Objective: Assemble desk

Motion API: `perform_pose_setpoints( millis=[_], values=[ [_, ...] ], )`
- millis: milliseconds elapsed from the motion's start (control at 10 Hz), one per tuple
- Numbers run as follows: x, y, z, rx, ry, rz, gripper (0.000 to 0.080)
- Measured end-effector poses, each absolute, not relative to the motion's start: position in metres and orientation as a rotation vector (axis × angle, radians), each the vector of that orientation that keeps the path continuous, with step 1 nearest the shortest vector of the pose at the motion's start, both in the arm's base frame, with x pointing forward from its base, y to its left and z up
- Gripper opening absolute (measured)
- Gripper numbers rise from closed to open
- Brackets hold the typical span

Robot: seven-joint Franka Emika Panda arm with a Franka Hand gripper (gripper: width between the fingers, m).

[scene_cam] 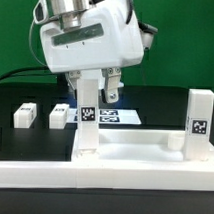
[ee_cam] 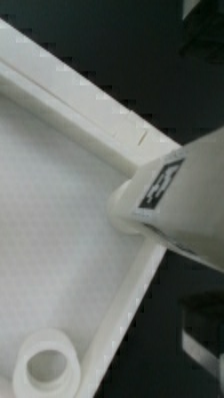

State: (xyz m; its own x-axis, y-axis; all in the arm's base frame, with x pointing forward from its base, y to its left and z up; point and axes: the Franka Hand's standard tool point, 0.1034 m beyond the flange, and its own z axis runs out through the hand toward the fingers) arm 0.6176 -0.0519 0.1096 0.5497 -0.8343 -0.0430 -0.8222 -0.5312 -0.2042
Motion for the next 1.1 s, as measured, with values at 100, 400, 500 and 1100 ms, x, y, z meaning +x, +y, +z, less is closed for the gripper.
perform_pose_setpoints(
  millis=[100,400,500,1100],
  values=[
    [0.6164,-0.052,0.1087,-2.623,1.332,-0.086,0.0648],
    [0.6201,-0.0571,0.1129,-2.885,0.798,-0.139,0.0649],
    [0.6224,-0.0546,0.1135,-2.988,0.457,-0.161,0.0649],
    [0.6213,-0.0515,0.1109,-2.944,0.685,-0.139,0.0298]
  ],
)
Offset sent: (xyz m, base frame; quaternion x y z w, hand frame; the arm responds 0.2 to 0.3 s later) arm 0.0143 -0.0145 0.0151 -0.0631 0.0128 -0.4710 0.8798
